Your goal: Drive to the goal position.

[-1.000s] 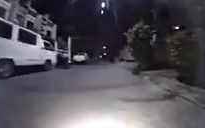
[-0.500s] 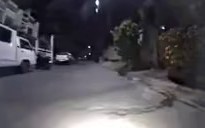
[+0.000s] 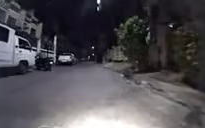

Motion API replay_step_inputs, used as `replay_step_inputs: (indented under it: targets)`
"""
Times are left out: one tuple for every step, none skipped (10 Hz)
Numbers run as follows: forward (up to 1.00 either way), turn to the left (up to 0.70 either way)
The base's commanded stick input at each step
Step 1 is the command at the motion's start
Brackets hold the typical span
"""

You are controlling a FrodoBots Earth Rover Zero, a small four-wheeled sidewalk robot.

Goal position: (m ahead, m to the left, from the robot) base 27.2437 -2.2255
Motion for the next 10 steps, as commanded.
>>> replay_step_inputs:
  targets:
    - [1.0, 0.05]
    - [1.0, 0.05]
    - [1.0, 0.05]
    - [1.0, 0.05]
    - [1.0, 0.05]
    - [1.0, 0.05]
    - [1.0, 0.05]
    - [1.0, 0.05]
    - [1.0, 0.05]
    - [1.0, 0.05]
